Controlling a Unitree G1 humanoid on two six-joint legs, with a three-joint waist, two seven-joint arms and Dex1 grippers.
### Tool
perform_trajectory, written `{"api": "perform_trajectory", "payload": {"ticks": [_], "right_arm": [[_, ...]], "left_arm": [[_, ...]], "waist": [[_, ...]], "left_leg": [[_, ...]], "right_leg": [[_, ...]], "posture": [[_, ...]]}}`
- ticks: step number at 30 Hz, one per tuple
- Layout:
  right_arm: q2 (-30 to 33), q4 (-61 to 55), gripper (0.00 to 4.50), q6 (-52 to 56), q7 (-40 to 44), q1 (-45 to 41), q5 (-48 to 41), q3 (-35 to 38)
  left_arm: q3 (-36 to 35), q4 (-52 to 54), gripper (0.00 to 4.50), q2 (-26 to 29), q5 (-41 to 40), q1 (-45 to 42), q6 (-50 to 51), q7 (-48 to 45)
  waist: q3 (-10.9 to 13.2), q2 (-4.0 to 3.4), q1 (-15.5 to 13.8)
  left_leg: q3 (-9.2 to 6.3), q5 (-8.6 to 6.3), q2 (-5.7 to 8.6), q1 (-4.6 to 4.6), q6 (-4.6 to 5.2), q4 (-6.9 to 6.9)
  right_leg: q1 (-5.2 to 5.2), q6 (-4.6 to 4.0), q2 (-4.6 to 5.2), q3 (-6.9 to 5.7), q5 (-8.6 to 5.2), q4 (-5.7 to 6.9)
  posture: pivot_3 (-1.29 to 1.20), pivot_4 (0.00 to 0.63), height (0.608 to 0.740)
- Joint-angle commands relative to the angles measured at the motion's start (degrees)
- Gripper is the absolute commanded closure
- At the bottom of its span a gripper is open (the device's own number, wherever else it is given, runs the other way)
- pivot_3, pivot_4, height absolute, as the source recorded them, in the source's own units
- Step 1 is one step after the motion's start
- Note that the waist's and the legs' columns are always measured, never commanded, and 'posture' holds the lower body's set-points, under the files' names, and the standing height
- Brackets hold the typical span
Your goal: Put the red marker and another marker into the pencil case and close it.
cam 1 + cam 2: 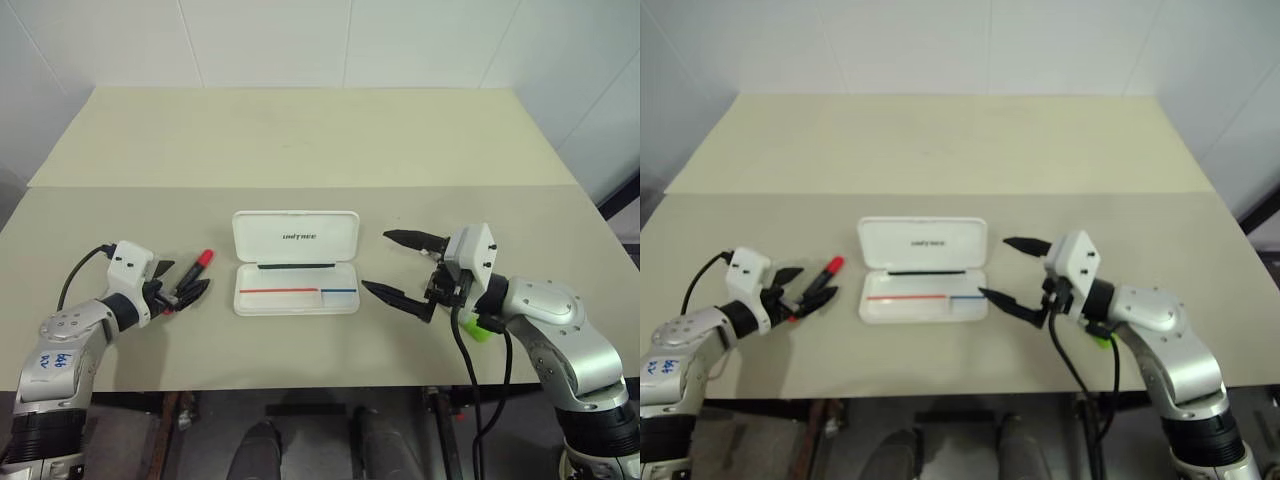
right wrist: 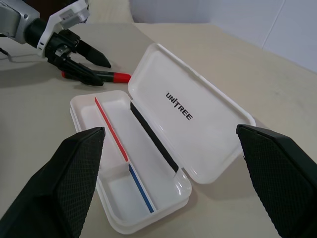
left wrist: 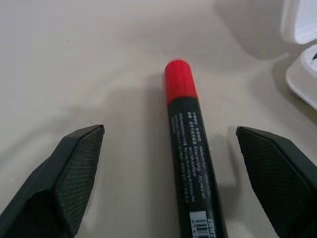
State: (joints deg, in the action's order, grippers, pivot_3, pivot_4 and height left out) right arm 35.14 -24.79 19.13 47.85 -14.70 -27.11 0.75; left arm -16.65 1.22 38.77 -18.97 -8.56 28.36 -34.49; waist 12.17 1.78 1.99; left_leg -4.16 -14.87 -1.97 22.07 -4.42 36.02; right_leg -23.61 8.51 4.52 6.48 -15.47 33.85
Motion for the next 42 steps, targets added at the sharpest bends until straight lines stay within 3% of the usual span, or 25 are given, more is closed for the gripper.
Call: {"api": "perform_trajectory", "payload": {"ticks": [1, 13, 16, 19, 20, 27, 28, 37, 42], "right_arm": [[1.02, -2.85, 0.0, 0.12, -0.93, 0.63, -0.94, 3.01], [0.44, -2.73, 0.0, -0.3, -1.42, 0.35, -0.55, 2.68], [0.35, -2.56, 0.0, -0.36, -1.35, 0.07, -0.56, 2.62], [0.28, -2.54, 0.0, -0.32, -1.43, -0.08, -0.47, 2.61], [0.32, -2.59, 0.0, -0.31, -1.45, -0.06, -0.46, 2.68], [0.23, -2.83, 0.0, -0.38, -1.99, 0.38, -0.3, 2.84], [0.18, -2.77, 0.0, -0.41, -2.03, 0.36, -0.3, 2.79], [-0.5, -1.1, 0.0, -1.23, -1.74, -0.37, 0.26, 2.04], [-1.29, 0.53, 0.0, -1.92, -1.1, -1.28, 0.71, 1.07]], "left_arm": [[-0.12, 1.7, 0.02, -0.05, 0.38, 1.9, 0.74, 0.65], [-1.03, 7.25, 0.02, 0.34, 0.68, 8.16, 4.49, 2.33], [-0.43, 6.81, 0.6, 0.09, 0.74, 7.1, 4.69, 2.58], [-0.31, 6.59, 1.62, 0.04, 0.7, 6.69, 5.09, 2.85], [-0.26, 6.51, 1.62, 0.08, 0.69, 6.61, 5.3, 2.94], [0.22, 7.84, 3.8, 0.12, 0.03, 6.86, 6.78, 2.27], [0.1, 8.09, 3.95, 0.09, 0.06, 6.91, 6.84, 2.41], [-6.32, 8.8, 3.95, 0.98, -2.97, 7.47, 5.73, 1.45], [-13.53, 12.33, 3.95, 1.48, -12.0, 7.46, 0.97, -8.04]], "waist": [[0.0, 0.0, -0.03], [-0.02, 0.0, 0.48], [-0.02, 0.0, 0.51], [-0.02, 0.01, 0.55], [-0.02, 0.01, 0.62], [-0.02, 0.01, 1.12], [-0.02, 0.01, 1.12], [-0.01, 0.02, 1.28], [-0.01, 0.04, 1.19]], "left_leg": [[0.0, 0.0, 0.0, 0.0, 0.0, 0.01], [0.01, 0.0, 0.0, -0.04, 0.0, -0.02], [0.01, 0.0, 0.0, -0.05, 0.0, -0.01], [0.01, 0.01, 0.0, -0.12, 0.01, 0.0], [0.01, 0.01, 0.0, -0.14, 0.01, 0.0], [0.01, 0.02, 0.0, -0.28, 0.01, 0.0], [0.01, 0.02, 0.0, -0.28, 0.01, -0.01], [0.03, 0.01, -0.01, -0.21, 0.0, -0.12], [0.02, 0.01, -0.01, -0.05, -0.01, -0.09]], "right_leg": [[0.0, 0.0, 0.0, 0.0, 0.01, 0.0], [0.02, -0.02, 0.0, 0.02, -0.01, -0.03], [0.03, -0.02, 0.0, 0.02, -0.01, -0.03], [0.09, -0.04, 0.0, 0.02, -0.01, -0.03], [0.11, -0.05, 0.0, 0.02, -0.02, -0.03], [0.22, -0.1, 0.0, 0.04, -0.01, -0.05], [0.22, -0.1, 0.0, 0.05, -0.01, -0.06], [0.14, -0.12, 0.0, 0.05, -0.03, -0.15], [0.04, -0.13, 0.0, 0.03, -0.03, -0.18]], "posture": [[0.0, 0.15, 0.74], [0.0, 0.15, 0.74], [0.0, 0.15, 0.74], [0.0, 0.15, 0.74], [0.0, 0.15, 0.74], [0.0, 0.15, 0.74], [0.0, 0.15, 0.74], [0.0, 0.15, 0.74], [0.0, 0.15, 0.74]]}}
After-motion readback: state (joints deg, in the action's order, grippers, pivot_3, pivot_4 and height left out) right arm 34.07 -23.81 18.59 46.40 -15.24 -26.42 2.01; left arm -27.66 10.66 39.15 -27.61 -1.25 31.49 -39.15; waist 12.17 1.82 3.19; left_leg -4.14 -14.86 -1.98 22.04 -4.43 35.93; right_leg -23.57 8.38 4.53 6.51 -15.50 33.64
